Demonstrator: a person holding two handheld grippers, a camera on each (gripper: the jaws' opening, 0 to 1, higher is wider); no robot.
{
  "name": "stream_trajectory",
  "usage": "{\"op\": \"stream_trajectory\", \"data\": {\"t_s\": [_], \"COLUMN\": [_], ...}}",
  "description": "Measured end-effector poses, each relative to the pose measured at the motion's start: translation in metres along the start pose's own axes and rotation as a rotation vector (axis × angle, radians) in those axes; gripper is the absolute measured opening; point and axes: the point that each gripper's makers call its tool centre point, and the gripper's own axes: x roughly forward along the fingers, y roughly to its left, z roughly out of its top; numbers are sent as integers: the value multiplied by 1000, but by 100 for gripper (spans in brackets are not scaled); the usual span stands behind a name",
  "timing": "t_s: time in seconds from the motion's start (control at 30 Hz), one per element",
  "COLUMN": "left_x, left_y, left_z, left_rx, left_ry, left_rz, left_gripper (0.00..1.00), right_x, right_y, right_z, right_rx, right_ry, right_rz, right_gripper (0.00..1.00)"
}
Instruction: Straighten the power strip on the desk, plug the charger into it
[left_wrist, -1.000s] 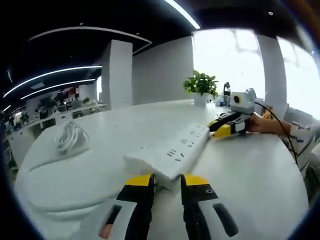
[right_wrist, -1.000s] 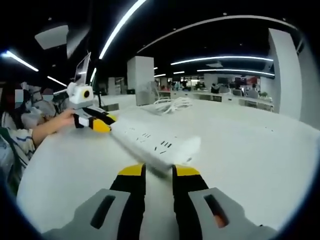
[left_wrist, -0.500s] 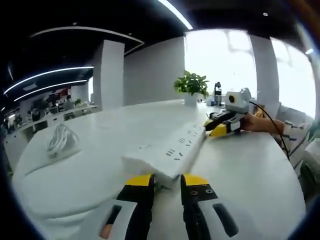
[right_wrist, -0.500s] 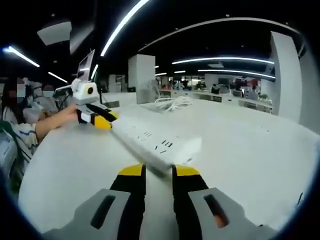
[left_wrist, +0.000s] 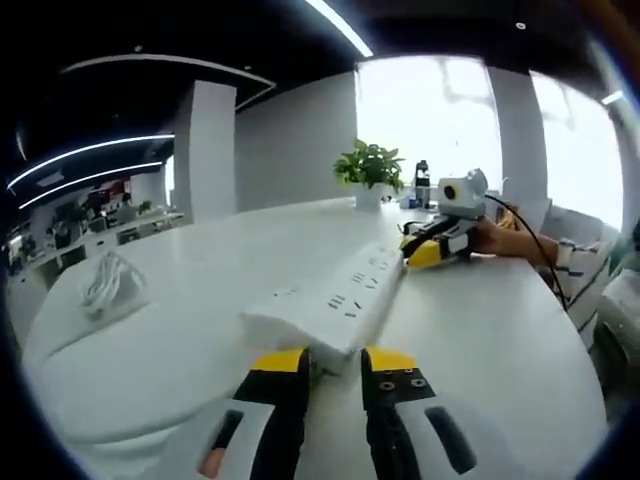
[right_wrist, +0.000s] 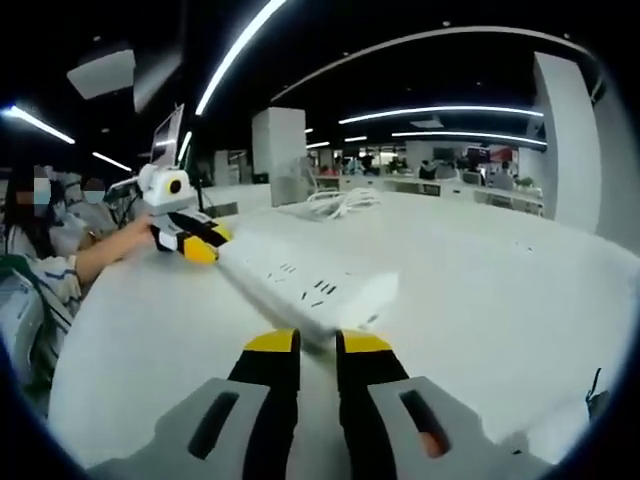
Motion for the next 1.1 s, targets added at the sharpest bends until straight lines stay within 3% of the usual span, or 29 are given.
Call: {"op": "stream_trajectory", "data": {"t_s": [0.57,0.7,0.87,1.1], "left_x": [1,0,-2,-3], "left_y": [3,3,2,3], "left_z": [1,2,9,15], "left_rx": [11,15,4,-11], "left_ry": [14,11,-23,-54], "left_rz": [15,19,23,29], "left_gripper": [19,19,19,19], "right_x": [2,-3,-15,-51], "right_y": [0,0,-12,-36], "right_z": [3,15,31,73], "right_rx": [-70,-102,-163,-109], "right_ry": [22,-15,-55,-231], "right_rz": [-2,-13,-83,-183], "right_gripper": [16,16,18,18]}}
